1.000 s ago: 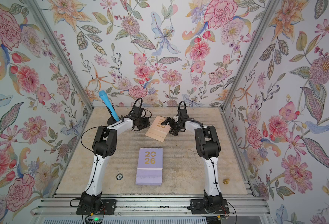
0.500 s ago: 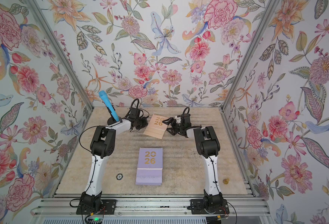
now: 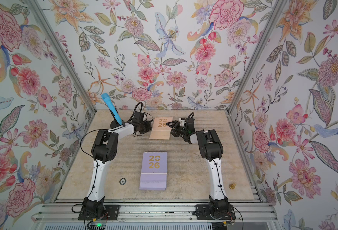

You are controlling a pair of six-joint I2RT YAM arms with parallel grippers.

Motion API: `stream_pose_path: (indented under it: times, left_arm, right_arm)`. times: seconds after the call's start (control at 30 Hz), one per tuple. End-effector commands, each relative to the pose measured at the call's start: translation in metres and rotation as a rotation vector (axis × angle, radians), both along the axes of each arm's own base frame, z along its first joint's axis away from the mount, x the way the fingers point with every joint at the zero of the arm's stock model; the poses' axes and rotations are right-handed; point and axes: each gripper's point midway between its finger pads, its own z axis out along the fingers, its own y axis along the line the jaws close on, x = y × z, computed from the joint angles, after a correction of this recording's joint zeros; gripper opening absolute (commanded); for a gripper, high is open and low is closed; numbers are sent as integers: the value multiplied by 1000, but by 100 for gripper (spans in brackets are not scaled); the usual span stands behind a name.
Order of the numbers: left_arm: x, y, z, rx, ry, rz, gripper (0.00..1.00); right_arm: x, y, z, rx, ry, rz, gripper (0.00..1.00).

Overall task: Stack the calendars
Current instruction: Pick up the calendar at the center of the board.

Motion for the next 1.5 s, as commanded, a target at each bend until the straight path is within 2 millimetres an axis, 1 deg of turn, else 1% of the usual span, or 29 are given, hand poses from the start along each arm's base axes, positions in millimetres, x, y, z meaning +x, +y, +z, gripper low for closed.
stream_pose_path:
  times: [0.0, 0.1, 0.23, 0.43, 0.53, 0.67, 0.8, 0.9, 1.0, 1.13, 1.2, 1.3, 1.47]
  left_arm:
    - [-40, -24, -17, -23, 123, -79, 0]
    - [-40, -23, -16, -20, 121, -75, 0]
    - [-40, -19, -13, -12, 116, -67, 0]
    - [-42, -18, -11, -14, 116, -64, 0]
    - [-43, -18, -10, -13, 115, -61, 0]
    - [-43, -17, -9, -11, 112, -60, 0]
    - [-43, -17, -6, -14, 111, -60, 0]
    - [-43, -17, -2, -15, 105, -61, 0]
    - [-43, -17, 6, -15, 92, -65, 0]
    - [-43, -15, 23, -11, 69, -70, 0]
    - [-44, -15, 34, -11, 52, -72, 0]
    - [-46, -12, 53, -8, 21, -68, 0]
    - [-57, -4, 85, -21, -33, -51, 0]
  right_arm:
    - [-17, 27, 16, 100, -45, 78, 63]
    - [-17, 24, 18, 110, -49, 60, 59]
    - [-14, 5, 6, 11, -27, -11, 54]
    - [-10, -17, -11, -116, 14, -88, 53]
    - [-8, -25, -13, -148, 17, -120, 52]
    - [-6, -34, -15, -165, 19, -154, 47]
    - [-3, -37, -16, -166, 14, -167, 43]
    - [-1, -37, -16, -166, 10, -169, 34]
    - [0, -38, -11, -160, -1, -172, 28]
    - [-4, -39, 2, -158, -31, -170, 17]
    - [-8, -41, 7, -164, -42, -168, 14]
    - [-16, -43, 19, -171, -67, -160, 11]
    - [-38, -50, 42, -208, -108, -147, 8]
